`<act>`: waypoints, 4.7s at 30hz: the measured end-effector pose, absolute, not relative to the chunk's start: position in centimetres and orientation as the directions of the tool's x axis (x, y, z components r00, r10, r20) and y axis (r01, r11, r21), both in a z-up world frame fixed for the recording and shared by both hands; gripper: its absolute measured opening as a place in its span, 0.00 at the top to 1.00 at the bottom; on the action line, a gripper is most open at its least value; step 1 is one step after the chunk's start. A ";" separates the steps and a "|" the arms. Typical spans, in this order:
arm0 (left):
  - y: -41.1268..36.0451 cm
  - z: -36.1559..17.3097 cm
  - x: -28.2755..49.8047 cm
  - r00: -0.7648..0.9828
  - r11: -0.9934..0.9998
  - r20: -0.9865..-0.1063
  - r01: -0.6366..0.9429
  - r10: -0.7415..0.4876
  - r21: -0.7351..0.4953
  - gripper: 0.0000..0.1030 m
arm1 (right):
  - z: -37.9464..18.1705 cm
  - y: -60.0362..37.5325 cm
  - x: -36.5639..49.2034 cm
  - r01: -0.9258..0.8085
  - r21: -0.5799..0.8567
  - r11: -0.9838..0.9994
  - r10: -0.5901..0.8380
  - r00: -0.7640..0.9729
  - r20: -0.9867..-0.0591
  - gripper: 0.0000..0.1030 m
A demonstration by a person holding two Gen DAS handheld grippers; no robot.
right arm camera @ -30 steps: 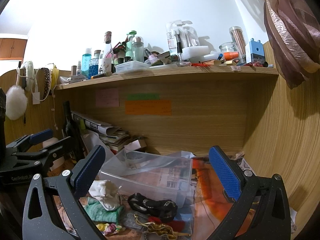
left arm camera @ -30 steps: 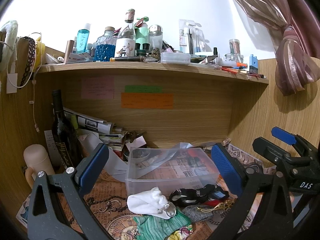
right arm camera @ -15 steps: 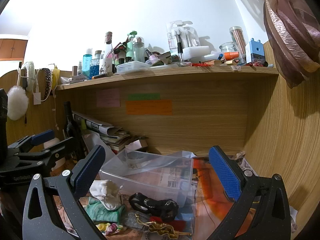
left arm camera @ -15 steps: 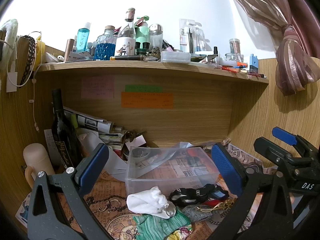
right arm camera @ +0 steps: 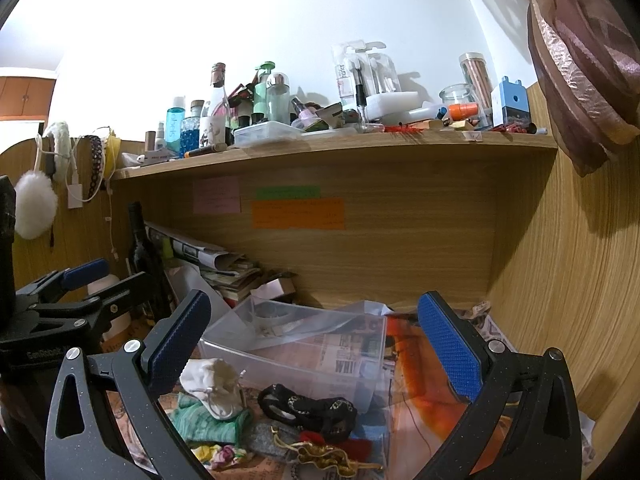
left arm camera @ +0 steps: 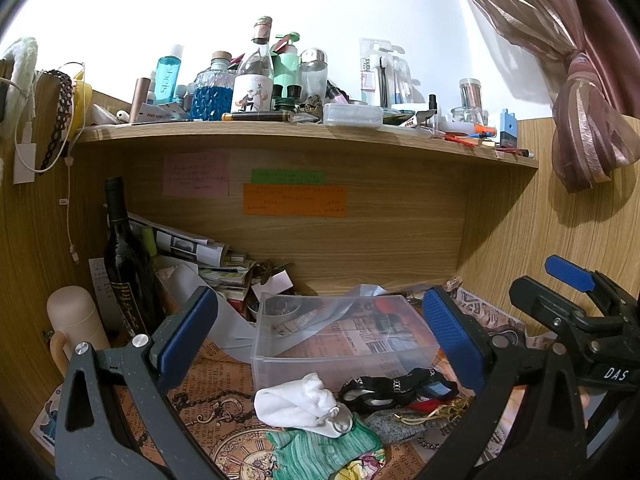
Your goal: Organize soft objects
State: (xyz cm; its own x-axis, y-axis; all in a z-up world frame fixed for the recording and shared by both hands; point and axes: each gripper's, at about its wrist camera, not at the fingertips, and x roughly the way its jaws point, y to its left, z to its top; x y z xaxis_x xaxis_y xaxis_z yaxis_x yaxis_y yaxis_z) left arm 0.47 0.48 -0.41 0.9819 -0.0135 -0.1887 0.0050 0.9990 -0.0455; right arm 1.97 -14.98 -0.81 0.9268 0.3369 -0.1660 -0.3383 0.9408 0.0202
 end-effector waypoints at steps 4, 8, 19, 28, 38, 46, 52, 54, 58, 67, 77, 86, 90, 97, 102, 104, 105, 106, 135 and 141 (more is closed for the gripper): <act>0.5 -0.5 0.5 0.982 0.999 -0.189 0.006 -0.014 -0.046 0.00 | -0.8 -14.9 1.9 -0.340 0.020 0.940 0.338 0.926 -0.166 0.00; 0.5 -0.5 0.5 0.982 0.999 -0.188 0.004 -0.013 -0.046 0.00 | -0.8 -14.8 2.0 -0.341 0.020 0.940 0.339 0.926 -0.166 0.00; 0.7 -1.3 1.3 0.977 0.999 -0.211 0.012 -0.023 -0.053 0.00 | -1.4 -14.6 2.9 -0.342 0.020 0.939 0.340 0.922 -0.187 0.00; 1.1 -3.9 3.9 0.946 0.998 -0.319 0.033 -0.051 -0.061 0.00 | -3.4 -14.5 5.4 -0.335 0.017 0.942 0.327 0.907 -0.266 0.00; 2.0 -9.4 7.8 0.858 0.995 -0.506 0.053 -0.087 -0.081 0.00 | -8.2 -14.3 9.3 -0.343 0.038 0.938 0.319 0.817 -0.480 0.00; 4.2 -12.0 9.5 0.812 0.988 -0.575 0.011 -0.097 -0.152 0.01 | -11.6 -13.9 11.8 -0.384 0.095 0.919 0.358 0.705 -0.612 0.11; 4.9 -13.3 10.8 0.772 0.972 -0.612 0.035 -0.173 -0.231 0.20 | -13.1 -13.1 13.3 -0.406 0.118 0.906 0.376 0.644 -0.667 0.25; 4.9 -13.4 10.8 0.775 0.973 -0.609 0.035 -0.170 -0.228 0.24 | -13.4 -13.0 13.5 -0.411 0.120 0.904 0.378 0.633 -0.676 0.32; 4.9 -13.2 10.6 0.785 0.973 -0.595 0.037 -0.169 -0.228 0.35 | -13.4 -13.0 13.6 -0.412 0.116 0.904 0.377 0.640 -0.669 0.45; 5.0 -13.0 10.0 0.800 0.973 -0.576 0.038 -0.167 -0.229 0.65 | -13.6 -13.8 13.9 -0.389 0.144 0.910 0.380 0.643 -0.666 0.87; 4.9 -11.3 9.0 0.830 0.976 -0.536 0.044 -0.155 -0.213 0.79 | -10.9 -14.4 12.1 -0.400 0.138 0.906 0.400 0.705 -0.585 0.91; 4.9 -8.2 7.6 0.878 0.981 -0.462 0.037 -0.122 -0.190 0.81 | -8.4 -14.5 10.7 -0.418 0.125 0.900 0.419 0.748 -0.515 0.92; 4.8 -6.5 7.4 0.901 0.985 -0.419 0.039 -0.108 -0.171 0.81 | -6.9 -14.6 10.1 -0.424 0.118 0.898 0.427 0.772 -0.472 0.91; 4.5 -3.7 7.2 0.939 0.993 -0.337 0.032 -0.070 -0.118 0.81 | -4.2 -15.2 10.4 -0.421 0.108 0.901 0.428 0.816 -0.389 0.91; 4.6 -2.8 8.9 0.944 0.995 -0.325 0.029 -0.059 -0.097 0.81 | -2.6 -15.3 11.4 -0.409 0.091 0.908 0.414 0.845 -0.339 0.91; 4.4 -2.7 9.6 0.942 0.996 -0.331 0.027 -0.055 -0.087 0.81 | -2.1 -15.3 11.8 -0.402 0.082 0.912 0.406 0.854 -0.326 0.91; 4.4 -2.8 10.3 0.939 0.996 -0.341 0.030 -0.055 -0.080 0.81 | -1.8 -15.3 12.1 -0.398 0.077 0.914 0.400 0.859 -0.320 0.91; 4.3 -3.0 10.8 0.935 0.997 -0.350 0.030 -0.054 -0.075 0.81 | -1.7 -15.2 12.4 -0.393 0.070 0.917 0.394 0.862 -0.318 0.91; 3.2 -11.4 21.9 0.731 0.994 -0.675 0.101 -0.101 -0.040 0.48 | -10.8 -10.7 23.8 -0.453 -0.006 0.891 0.311 0.621 -0.720 0.55; 3.5 -10.0 20.6 0.764 0.995 -0.637 0.091 -0.098 -0.043 0.40 | -9.3 -10.7 21.6 -0.468 -0.045 0.882 0.318 0.663 -0.678 0.36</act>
State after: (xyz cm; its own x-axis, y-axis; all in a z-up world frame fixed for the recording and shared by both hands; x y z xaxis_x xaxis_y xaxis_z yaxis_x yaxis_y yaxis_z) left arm 20.62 3.49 -10.02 0.7644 -0.0977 -0.6374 0.0913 0.9949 -0.0430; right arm 21.61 -10.67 -9.32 0.6633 0.3177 -0.6776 -0.4683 0.8824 -0.0447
